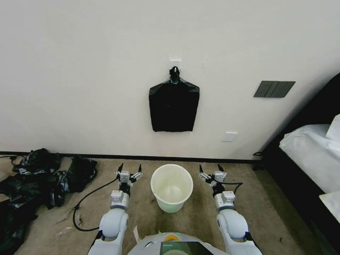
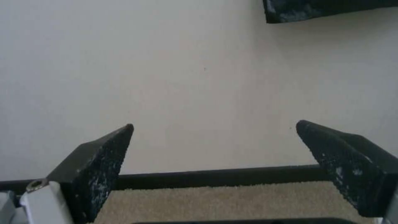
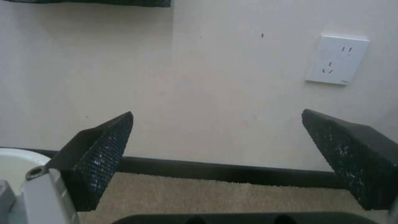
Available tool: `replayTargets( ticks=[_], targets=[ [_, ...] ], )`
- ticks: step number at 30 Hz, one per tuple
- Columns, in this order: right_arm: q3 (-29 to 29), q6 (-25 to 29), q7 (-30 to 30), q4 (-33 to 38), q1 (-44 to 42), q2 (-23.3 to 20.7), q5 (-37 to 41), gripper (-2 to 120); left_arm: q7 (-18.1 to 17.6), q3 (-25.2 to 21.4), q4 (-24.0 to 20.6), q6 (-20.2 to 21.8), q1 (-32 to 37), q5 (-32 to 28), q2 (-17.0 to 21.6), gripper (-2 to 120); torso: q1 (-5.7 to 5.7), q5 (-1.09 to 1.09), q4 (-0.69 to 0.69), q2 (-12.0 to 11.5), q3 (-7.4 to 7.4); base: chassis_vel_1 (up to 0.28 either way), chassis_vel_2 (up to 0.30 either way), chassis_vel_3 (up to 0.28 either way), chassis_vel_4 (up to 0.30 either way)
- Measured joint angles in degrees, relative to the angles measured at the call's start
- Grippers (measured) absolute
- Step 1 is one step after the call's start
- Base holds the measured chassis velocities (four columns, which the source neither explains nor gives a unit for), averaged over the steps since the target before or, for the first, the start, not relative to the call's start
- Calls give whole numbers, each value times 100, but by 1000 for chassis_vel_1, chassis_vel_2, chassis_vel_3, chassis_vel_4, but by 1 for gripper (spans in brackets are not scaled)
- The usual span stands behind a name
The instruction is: Place a trash bag onto the trash bin.
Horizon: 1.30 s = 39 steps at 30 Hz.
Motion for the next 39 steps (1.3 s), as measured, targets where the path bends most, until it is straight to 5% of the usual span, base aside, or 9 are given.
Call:
replayTargets(
  ticks=[3,7,11,15,25,39],
  targets=[
    [-28,111,72,61,-56,18,-59,100,-178,147,-97,-116,57,64,54,100,0,0,1,0,0,0,0,0,0],
    [-327,963,557,539,-471,190,-500,100,-1039,947,-663,-811,365,465,317,100,0,1,0,0,-1,0,0,0,0],
    [-579,1595,944,922,-764,294,-709,100,-1118,1067,-697,-995,396,550,377,100,0,-2,-3,0,-1,0,0,0,0],
    [-666,1676,1007,1016,-775,254,-582,100,-1116,1037,-692,-1047,374,563,380,100,0,0,0,0,-1,0,0,0,0],
    [-864,1490,827,1027,-652,33,-42,100,-1080,911,-696,-1134,406,547,411,100,0,0,-1,0,0,0,0,0,0],
    [-1643,3,336,975,1330,-881,3481,100,-951,632,-808,-1292,620,414,497,100,0,0,0,0,0,0,0,0,0]
  ],
)
